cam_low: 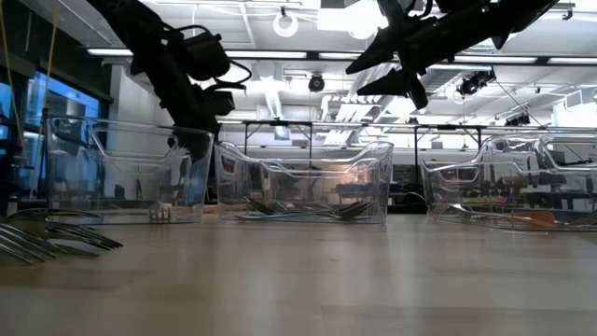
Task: Sort silverware by color (type)
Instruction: Put the light orange fork into the bottom left transparent bin
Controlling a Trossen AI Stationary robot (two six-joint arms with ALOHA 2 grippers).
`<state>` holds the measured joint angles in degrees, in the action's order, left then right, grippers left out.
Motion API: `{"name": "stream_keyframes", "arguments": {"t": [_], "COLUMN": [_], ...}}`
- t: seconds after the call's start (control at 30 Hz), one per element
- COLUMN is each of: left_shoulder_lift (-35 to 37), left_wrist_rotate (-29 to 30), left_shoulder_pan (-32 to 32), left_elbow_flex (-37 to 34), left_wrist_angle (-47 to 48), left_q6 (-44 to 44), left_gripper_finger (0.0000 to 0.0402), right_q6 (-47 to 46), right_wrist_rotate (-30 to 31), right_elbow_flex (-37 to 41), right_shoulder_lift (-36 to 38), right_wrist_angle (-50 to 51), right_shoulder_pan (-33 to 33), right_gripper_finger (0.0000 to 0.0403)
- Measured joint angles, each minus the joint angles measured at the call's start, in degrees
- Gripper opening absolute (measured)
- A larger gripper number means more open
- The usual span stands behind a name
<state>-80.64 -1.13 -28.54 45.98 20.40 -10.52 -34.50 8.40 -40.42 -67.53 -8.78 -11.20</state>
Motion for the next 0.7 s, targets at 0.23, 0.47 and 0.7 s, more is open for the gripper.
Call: {"name": "stream_keyframes", "arguments": {"t": [0.23,0.47,0.7], "left_shoulder_lift": [0.00,0.04,-0.02], "left_wrist_rotate": [0.22,-1.19,-9.01], "left_shoulder_pan": [6.39,11.60,16.78], "left_elbow_flex": [0.00,0.13,0.03], "left_wrist_angle": [3.56,8.81,9.45], "left_q6": [-2.77,-3.52,-7.36], "left_gripper_finger": [0.0000,0.0000,0.0000], "right_q6": [0.00,0.00,0.00], "right_wrist_rotate": [0.00,0.00,0.00], "right_elbow_flex": [0.00,0.00,0.00], "right_shoulder_lift": [0.00,0.00,0.00], "right_wrist_angle": [0.00,-0.02,-0.02], "right_shoulder_pan": [0.00,-0.01,-0.01], "right_gripper_finger": [0.0197,0.0197,0.0197]}}
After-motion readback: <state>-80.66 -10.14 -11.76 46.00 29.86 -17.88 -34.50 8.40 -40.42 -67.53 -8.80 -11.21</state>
